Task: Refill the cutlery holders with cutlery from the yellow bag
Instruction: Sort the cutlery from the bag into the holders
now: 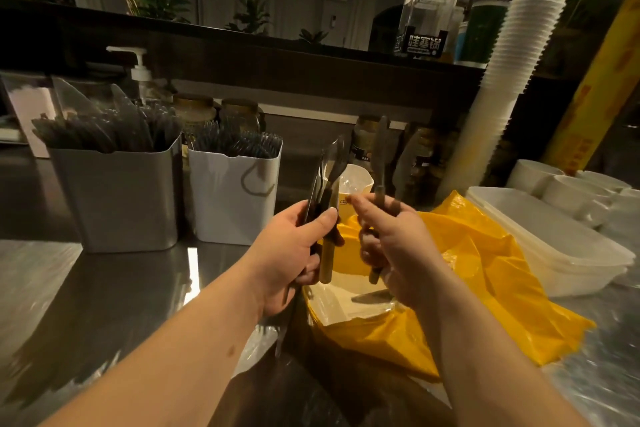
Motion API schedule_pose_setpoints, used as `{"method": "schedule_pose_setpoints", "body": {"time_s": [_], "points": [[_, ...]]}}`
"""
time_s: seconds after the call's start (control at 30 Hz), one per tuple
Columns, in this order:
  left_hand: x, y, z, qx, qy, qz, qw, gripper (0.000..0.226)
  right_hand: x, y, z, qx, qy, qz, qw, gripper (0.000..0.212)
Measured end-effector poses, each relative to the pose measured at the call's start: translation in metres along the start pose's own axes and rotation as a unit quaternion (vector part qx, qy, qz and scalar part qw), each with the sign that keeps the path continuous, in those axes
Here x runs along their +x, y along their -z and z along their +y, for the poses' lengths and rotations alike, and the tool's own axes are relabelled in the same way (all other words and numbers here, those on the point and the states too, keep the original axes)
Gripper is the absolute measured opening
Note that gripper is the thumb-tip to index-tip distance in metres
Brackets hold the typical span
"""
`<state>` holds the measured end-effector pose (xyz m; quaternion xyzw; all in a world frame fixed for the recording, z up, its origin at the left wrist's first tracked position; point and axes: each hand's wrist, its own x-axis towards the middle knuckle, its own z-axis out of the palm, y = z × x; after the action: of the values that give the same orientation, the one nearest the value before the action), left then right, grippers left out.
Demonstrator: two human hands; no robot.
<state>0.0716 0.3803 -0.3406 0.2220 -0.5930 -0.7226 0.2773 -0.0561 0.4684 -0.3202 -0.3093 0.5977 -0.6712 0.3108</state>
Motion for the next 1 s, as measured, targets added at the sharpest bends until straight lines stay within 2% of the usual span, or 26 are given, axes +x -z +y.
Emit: {"method": "schedule_pose_setpoints", "body": {"time_s": [0.17, 0.23, 0.33, 0.4, 0.5, 0.63, 0.77, 0.9, 1.0], "points": [[-0.003, -0.007, -0.001, 0.0, 0.024, -0.028, 0.999, 0.026, -0.002, -0.002, 0.005, 0.024, -0.045, -0.038, 0.998, 0.039], [-0.004, -0.007, 0.0, 0.004, 0.036, -0.038, 0.999, 0.028, 0.0, -0.002, 0.005, 0.027, -0.049, -0.022, 0.998, 0.029], [-0.002, -0.007, 0.0, 0.0, 0.062, -0.038, 0.997, 0.026, 0.003, -0.001, 0.0, 0.053, -0.067, 0.054, 0.995, 0.019], [-0.001, -0.007, -0.001, -0.016, 0.075, -0.028, 0.997, 0.03, 0.005, 0.003, -0.003, 0.084, -0.084, 0.07, 0.99, 0.027], [-0.002, -0.006, -0.001, -0.063, 0.085, -0.028, 0.994, 0.031, 0.006, 0.006, -0.003, 0.102, -0.096, 0.026, 0.99, 0.039], [-0.003, -0.006, 0.002, -0.068, 0.081, -0.044, 0.993, 0.024, 0.004, 0.001, -0.001, 0.126, -0.103, 0.01, 0.987, 0.019], [-0.005, -0.006, 0.004, -0.043, 0.085, -0.049, 0.994, 0.017, 0.007, 0.002, 0.003, 0.049, -0.077, 0.031, 0.995, 0.011], [-0.007, -0.008, 0.003, -0.031, 0.095, -0.057, 0.993, 0.02, 0.007, -0.002, 0.01, -0.049, -0.066, 0.033, 0.996, 0.039], [-0.008, -0.009, 0.004, -0.013, 0.109, -0.075, 0.991, 0.018, 0.007, -0.001, 0.013, -0.058, -0.049, 0.032, 0.997, 0.04]]}}
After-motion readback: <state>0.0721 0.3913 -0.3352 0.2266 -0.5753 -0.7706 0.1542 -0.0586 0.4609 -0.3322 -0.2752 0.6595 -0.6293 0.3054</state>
